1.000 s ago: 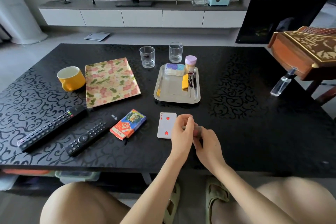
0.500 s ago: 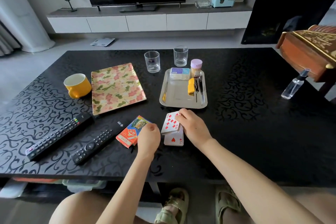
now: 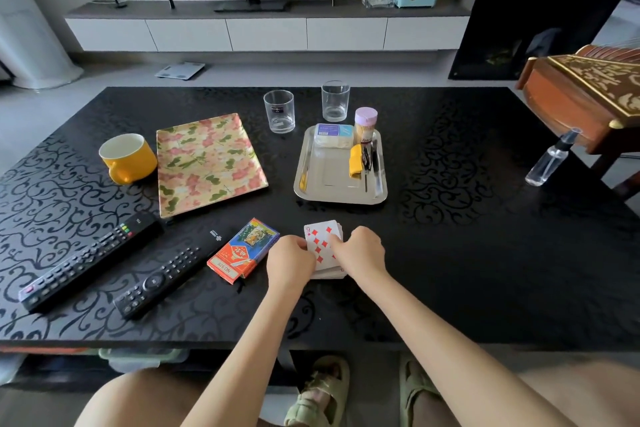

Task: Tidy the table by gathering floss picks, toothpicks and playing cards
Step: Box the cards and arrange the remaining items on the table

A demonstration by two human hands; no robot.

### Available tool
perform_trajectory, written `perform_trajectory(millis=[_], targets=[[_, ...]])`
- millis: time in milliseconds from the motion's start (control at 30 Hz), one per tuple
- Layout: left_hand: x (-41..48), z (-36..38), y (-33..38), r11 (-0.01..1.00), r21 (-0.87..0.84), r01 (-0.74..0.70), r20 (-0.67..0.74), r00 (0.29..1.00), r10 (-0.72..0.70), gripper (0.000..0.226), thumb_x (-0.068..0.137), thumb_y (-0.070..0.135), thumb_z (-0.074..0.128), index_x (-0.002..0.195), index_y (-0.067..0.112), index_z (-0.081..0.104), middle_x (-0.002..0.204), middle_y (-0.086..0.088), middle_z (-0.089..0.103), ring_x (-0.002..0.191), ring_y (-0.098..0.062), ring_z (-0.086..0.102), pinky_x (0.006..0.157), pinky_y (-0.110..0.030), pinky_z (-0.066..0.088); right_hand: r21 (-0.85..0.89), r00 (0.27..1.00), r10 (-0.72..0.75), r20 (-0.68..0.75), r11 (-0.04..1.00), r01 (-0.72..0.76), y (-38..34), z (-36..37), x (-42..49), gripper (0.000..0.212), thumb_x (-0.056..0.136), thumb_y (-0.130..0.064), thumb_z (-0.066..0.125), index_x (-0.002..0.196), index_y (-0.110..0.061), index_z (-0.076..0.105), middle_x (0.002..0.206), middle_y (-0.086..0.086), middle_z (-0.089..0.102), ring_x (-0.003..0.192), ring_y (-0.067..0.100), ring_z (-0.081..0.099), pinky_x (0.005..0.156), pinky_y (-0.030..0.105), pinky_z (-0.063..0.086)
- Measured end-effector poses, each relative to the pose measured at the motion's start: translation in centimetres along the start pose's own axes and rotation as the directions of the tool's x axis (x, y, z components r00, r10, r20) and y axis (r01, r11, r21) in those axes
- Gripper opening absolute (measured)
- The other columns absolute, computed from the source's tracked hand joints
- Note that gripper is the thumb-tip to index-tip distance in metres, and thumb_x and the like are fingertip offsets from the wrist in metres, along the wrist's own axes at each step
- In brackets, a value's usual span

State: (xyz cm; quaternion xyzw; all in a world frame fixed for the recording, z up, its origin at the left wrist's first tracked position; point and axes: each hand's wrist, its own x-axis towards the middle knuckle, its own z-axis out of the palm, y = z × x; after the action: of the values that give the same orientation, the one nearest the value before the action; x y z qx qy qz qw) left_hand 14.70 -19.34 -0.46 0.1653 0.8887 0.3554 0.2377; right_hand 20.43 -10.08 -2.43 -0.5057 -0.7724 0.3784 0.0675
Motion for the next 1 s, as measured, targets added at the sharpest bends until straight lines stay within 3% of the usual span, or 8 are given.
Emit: perform_trajectory(millis=[133, 267, 367, 467, 633, 767, 833, 1000], targets=[[-0.3, 0.7, -0.4, 0.991, -0.122, 0.052, 0.04, 0.998, -0.048, 0.028, 0.072, -0.005, 0.043, 0.07, 0.016, 0.061, 0.075, -0.006, 0.062, 0.066, -0.022, 0.05, 0.056, -0.029, 0.04, 0.118, 0.986, 0.136, 0.101, 0.982, -0.148, -0.6, 0.2, -0.1, 0.03, 0.088, -0.033, 0.055, 0.104, -0.008, 0.056, 0.104, 0.006, 0.066, 0.09, 0.021, 0.064, 0.057, 0.024, 0.042], [-1.7, 1.3, -0.2, 0.908, -0.385, 0.164, 0.114, 0.985, -0.129, 0.03, 0.073, -0.009, 0.047, 0.063, 0.012, 0.066, 0.082, -0.012, 0.072, 0.083, -0.032, 0.069, 0.079, -0.048, 0.057, -0.018, 0.983, 0.171, 0.07, 0.985, -0.17, -0.6, -0.7, -0.5, 0.033, 0.083, -0.029, 0.054, 0.11, -0.009, 0.056, 0.11, 0.007, 0.063, 0.095, 0.023, 0.062, 0.067, 0.03, 0.047], [-3.0, 2.3, 0.1, 0.835, -0.509, 0.209, 0.15, 0.977, -0.154, 0.025, 0.072, -0.009, 0.045, 0.064, 0.008, 0.061, 0.087, -0.017, 0.07, 0.083, -0.03, 0.069, 0.085, -0.049, 0.055, -0.125, 0.994, 0.105, 0.015, 0.987, -0.102, -0.6, -1.4, -1.0, 0.04, 0.083, -0.025, 0.056, 0.119, -0.008, 0.048, 0.121, 0.01, 0.049, 0.106, 0.025, 0.053, 0.076, 0.032, 0.048], [-4.1, 3.2, 0.2, 0.814, -0.549, 0.192, 0.135, 0.981, -0.14, 0.018, 0.058, 0.0, 0.047, 0.065, 0.007, 0.062, 0.081, -0.017, 0.067, 0.076, -0.026, 0.059, 0.083, -0.049, 0.053, -0.128, 0.996, 0.025, 0.088, 0.992, -0.014, -0.5, -2.0, -1.8, 0.041, 0.085, -0.018, 0.056, 0.12, -0.009, 0.037, 0.122, 0.012, 0.051, 0.103, 0.027, 0.057, 0.062, 0.03, 0.043], [-4.4, 3.3, -0.3, 0.73, -0.629, 0.268, 0.195, 0.963, -0.186, 0.029, 0.079, -0.01, 0.044, 0.088, 0.004, 0.067, 0.091, -0.015, 0.068, 0.085, -0.023, 0.067, 0.082, -0.035, 0.057, -0.28, 0.961, -0.263, 0.081, 0.92, 0.275, 0.0, -4.1, -3.4, 0.037, 0.087, -0.015, 0.059, 0.115, -0.013, 0.035, 0.12, 0.01, 0.058, 0.102, 0.025, 0.059, 0.064, 0.028, 0.039], [-4.1, 2.6, -1.0, 0.825, -0.566, 0.006, -0.093, 0.993, -0.071, 0.022, 0.092, 0.021, 0.046, 0.106, 0.017, 0.062, 0.093, 0.003, 0.065, 0.086, -0.011, 0.06, 0.079, -0.031, 0.049, -0.447, 0.766, -0.627, 0.144, 0.649, 0.616, 1.2, -6.2, -4.4, 0.036, 0.086, -0.014, 0.061, 0.115, -0.019, 0.041, 0.103, 0.002, 0.064, 0.089, 0.021, 0.061, 0.064, 0.026, 0.035], [-4.1, 3.2, -1.0, 0.795, -0.603, -0.068, -0.063, 0.997, 0.037, 0.024, 0.095, 0.038, 0.043, 0.109, 0.028, 0.06, 0.101, 0.01, 0.064, 0.095, -0.006, 0.059, 0.085, -0.027, 0.046, -0.448, 0.718, -0.668, 0.198, 0.59, 0.672, 2.2, -5.9, -4.2, 0.033, 0.086, -0.017, 0.062, 0.116, -0.025, 0.049, 0.101, -0.001, 0.066, 0.09, 0.019, 0.06, 0.068, 0.025, 0.036], [-4.4, 6.3, -0.5, 0.752, -0.628, -0.2, -0.126, 0.98, 0.156, 0.015, 0.095, 0.029, 0.051, 0.099, 0.024, 0.064, 0.095, 0.008, 0.068, 0.092, -0.009, 0.063, 0.083, -0.029, 0.052, -0.27, 0.773, -0.629, 0.079, 0.733, 0.624, 4.6, -4.8, -2.8, 0.033, 0.082, -0.028, 0.069, 0.115, -0.03, 0.062, 0.103, -0.012, 0.068, 0.096, 0.01, 0.056, 0.091, 0.03, 0.041]])
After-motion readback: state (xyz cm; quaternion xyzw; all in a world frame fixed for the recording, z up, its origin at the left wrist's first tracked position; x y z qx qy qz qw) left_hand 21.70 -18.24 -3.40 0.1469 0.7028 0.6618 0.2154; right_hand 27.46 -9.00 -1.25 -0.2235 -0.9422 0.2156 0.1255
